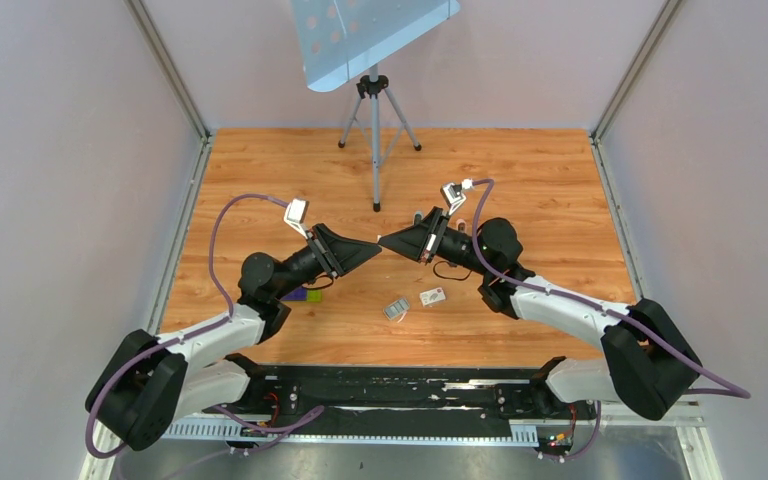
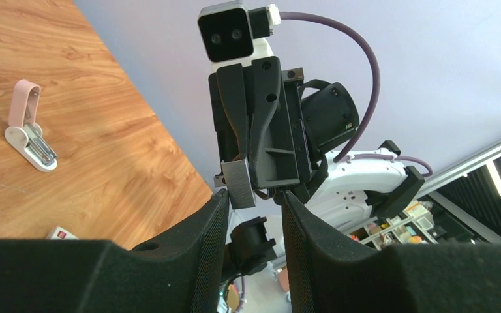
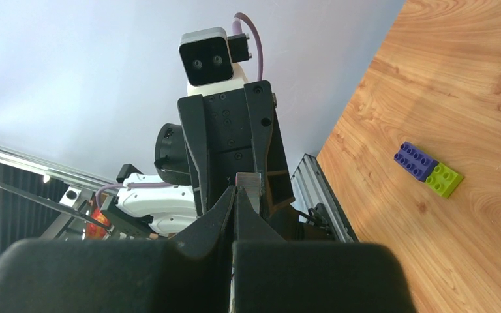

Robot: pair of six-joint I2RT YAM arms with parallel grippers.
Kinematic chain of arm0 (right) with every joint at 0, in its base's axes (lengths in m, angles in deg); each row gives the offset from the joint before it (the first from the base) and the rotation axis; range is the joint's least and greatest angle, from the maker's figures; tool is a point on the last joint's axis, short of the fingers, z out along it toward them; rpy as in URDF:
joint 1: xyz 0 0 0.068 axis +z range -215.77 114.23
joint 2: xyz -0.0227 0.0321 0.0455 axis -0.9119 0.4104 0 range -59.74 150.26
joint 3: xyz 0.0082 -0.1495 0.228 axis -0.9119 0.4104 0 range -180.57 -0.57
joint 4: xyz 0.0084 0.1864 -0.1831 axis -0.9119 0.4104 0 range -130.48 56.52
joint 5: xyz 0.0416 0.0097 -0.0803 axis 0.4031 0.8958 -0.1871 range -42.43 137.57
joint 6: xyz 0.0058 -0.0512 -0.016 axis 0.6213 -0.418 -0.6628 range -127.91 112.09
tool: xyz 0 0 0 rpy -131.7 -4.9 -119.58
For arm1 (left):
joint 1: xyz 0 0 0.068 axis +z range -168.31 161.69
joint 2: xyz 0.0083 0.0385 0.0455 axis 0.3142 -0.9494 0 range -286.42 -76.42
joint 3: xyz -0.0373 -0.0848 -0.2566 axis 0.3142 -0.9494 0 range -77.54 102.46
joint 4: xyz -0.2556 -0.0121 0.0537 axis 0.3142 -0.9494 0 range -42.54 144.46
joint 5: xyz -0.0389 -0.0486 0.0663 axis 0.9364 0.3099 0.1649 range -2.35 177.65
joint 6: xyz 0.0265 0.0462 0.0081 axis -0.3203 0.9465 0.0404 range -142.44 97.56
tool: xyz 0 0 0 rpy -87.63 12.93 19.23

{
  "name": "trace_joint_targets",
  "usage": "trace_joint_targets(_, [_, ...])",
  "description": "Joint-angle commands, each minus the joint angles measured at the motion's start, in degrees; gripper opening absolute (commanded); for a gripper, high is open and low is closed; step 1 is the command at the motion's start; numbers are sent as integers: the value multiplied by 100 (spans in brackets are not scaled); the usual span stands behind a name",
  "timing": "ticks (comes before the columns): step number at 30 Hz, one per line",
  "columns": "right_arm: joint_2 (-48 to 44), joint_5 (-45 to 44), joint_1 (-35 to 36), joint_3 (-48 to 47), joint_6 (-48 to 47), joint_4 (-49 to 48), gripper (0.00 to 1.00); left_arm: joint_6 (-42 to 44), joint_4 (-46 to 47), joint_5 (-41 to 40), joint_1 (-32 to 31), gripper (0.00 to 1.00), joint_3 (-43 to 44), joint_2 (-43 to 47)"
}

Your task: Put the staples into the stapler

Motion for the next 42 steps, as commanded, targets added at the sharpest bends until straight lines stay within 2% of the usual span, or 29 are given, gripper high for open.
trace_joint_targets(1, [55, 61, 91, -11, 49, -200, 0, 5, 315, -31, -36, 38, -64, -35])
trace_joint_targets(12, [62, 58, 120, -19, 63, -203, 0, -21, 349, -91, -35, 32, -82, -77])
trace_joint_targets(25, [117, 72, 144, -2, 87, -221, 0, -47, 348, -92, -35, 20, -91, -53])
trace_joint_targets(34, [108, 86, 141, 7, 94, -159, 7, 71, 174, -102, -37, 14, -73, 22])
trace_joint_targets(42, [47, 82, 138, 7, 59, -55, 10, 287, -227, -113, -37, 14, -36, 271])
